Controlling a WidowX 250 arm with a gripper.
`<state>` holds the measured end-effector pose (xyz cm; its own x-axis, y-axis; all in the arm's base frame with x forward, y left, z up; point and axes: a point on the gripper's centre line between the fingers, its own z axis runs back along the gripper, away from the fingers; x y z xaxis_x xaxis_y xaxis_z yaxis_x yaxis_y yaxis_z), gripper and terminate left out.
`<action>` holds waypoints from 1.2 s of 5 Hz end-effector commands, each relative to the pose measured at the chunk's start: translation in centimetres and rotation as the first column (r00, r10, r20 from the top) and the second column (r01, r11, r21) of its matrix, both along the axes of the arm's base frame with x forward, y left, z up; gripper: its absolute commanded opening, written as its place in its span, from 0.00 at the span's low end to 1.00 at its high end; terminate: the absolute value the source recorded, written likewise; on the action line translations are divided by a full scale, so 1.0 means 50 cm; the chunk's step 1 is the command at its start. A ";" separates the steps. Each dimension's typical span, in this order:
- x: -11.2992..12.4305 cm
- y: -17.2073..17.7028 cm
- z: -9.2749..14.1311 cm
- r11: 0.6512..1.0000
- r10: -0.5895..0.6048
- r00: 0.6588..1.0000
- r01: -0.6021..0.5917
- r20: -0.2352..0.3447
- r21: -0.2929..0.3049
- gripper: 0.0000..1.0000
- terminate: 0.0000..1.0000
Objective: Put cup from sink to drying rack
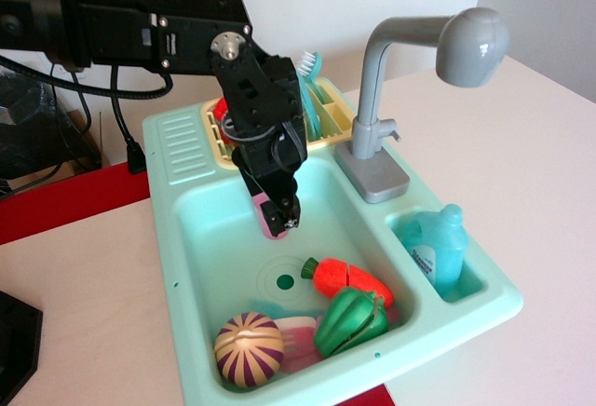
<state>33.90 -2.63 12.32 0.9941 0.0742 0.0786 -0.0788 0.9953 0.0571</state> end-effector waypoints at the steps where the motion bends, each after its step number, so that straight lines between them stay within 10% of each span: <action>1: 0.000 0.000 0.000 1.000 0.000 1.000 0.000 0.000 0.000 1.00 0.00; 4: 0.020 0.002 -0.041 1.000 0.011 0.999 -0.010 -0.040 0.029 1.00 0.00; 5: 0.013 0.004 -0.050 0.999 0.009 0.999 -0.007 -0.033 0.052 0.00 0.00; 6: 0.007 0.004 -0.050 0.998 0.015 1.000 -0.014 -0.018 0.058 0.00 0.00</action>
